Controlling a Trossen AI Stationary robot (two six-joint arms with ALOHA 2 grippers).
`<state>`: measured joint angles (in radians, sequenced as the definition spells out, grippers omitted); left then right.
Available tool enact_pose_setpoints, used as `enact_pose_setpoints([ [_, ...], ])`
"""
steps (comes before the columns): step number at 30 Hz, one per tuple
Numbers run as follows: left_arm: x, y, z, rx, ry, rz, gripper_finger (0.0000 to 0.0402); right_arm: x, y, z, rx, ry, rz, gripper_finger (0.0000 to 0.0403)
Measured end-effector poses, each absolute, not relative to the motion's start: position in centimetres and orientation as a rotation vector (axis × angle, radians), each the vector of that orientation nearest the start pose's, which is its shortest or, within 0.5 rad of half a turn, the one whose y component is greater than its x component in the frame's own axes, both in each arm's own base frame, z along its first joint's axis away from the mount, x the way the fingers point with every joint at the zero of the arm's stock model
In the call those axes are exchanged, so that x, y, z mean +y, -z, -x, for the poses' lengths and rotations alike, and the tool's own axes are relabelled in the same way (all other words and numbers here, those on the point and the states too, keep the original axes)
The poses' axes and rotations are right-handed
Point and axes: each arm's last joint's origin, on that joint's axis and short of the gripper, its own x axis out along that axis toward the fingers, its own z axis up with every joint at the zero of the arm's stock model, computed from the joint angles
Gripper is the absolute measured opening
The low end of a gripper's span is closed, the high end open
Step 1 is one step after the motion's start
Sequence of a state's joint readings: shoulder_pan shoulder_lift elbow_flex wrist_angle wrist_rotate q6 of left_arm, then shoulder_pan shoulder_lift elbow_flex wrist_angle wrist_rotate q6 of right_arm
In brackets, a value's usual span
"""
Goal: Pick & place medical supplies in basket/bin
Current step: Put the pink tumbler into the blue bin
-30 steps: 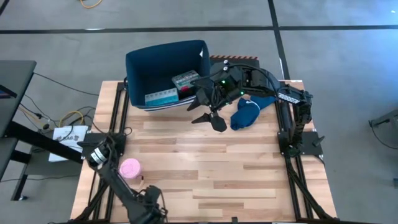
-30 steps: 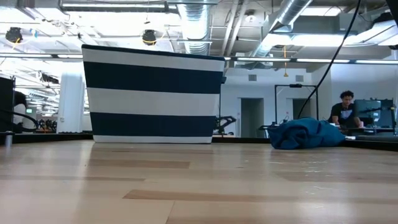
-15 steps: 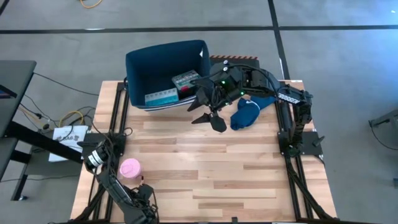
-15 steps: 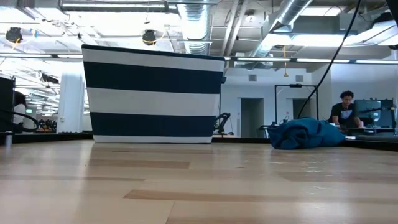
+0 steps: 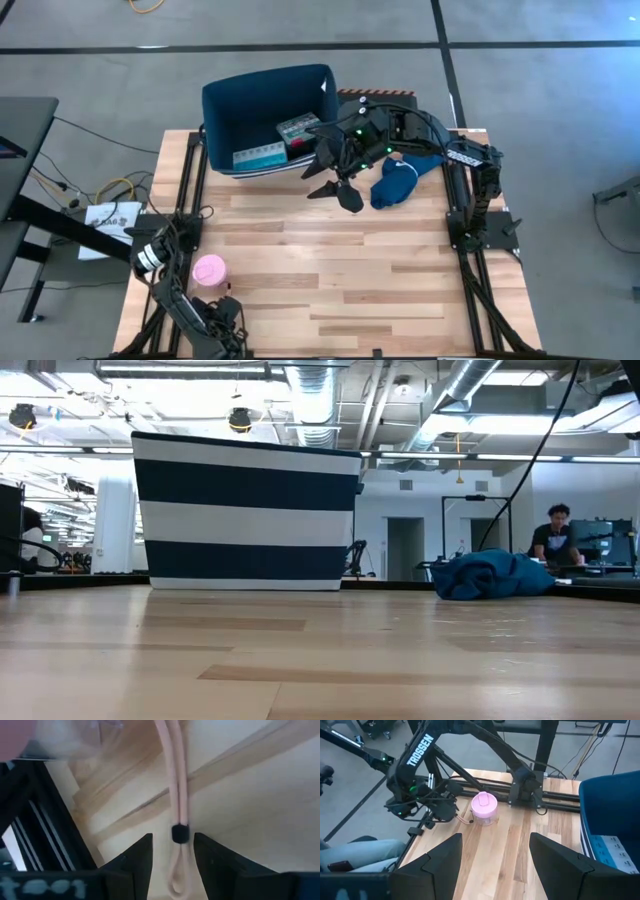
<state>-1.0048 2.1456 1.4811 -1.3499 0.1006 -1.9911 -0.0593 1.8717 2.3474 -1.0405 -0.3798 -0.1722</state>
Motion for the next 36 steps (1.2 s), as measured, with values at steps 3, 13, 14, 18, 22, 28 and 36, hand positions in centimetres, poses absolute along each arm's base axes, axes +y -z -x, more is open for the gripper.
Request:
enact_pose_setpoints([
  [3, -29.8, -12.8, -18.4, 1.528, -1.118, 0.451, 0.0135, -1.1, -47.1, -36.9, 0.524, -0.358, 0.043, 0.0225],
  [13, -30.0, -11.8, -18.0, 1.488, -1.043, 0.478, 0.0095, -1.1, -47.1, -36.9, 0.524, -0.356, 0.047, 0.0225],
  [14, -30.1, -11.8, -18.1, 1.48, -1.036, 0.482, 0.008, -1.1, -47.1, -36.9, 0.524, -0.356, 0.047, 0.0225],
  [18, -30.1, -11.8, -18.3, 1.455, -1.024, 0.489, 0.0016, -1.1, -47.1, -36.9, 0.524, -0.355, 0.047, 0.0225],
  [22, -30.0, -11.9, -18.7, 1.453, -1.031, 0.498, 0.0016, -1.1, -47.1, -36.9, 0.522, -0.358, 0.058, 0.0225],
  [28, -30.6, -14.3, -22.5, 1.299, -0.98, 0.584, 0.0002, -1.1, -47.1, -36.9, 0.521, -0.359, 0.062, 0.0225],
  [36, -30.7, -19.1, -26.1, 1.023, -0.871, 0.597, 0.0, -1.1, -47.1, -36.9, 0.522, -0.359, 0.06, 0.0225],
])
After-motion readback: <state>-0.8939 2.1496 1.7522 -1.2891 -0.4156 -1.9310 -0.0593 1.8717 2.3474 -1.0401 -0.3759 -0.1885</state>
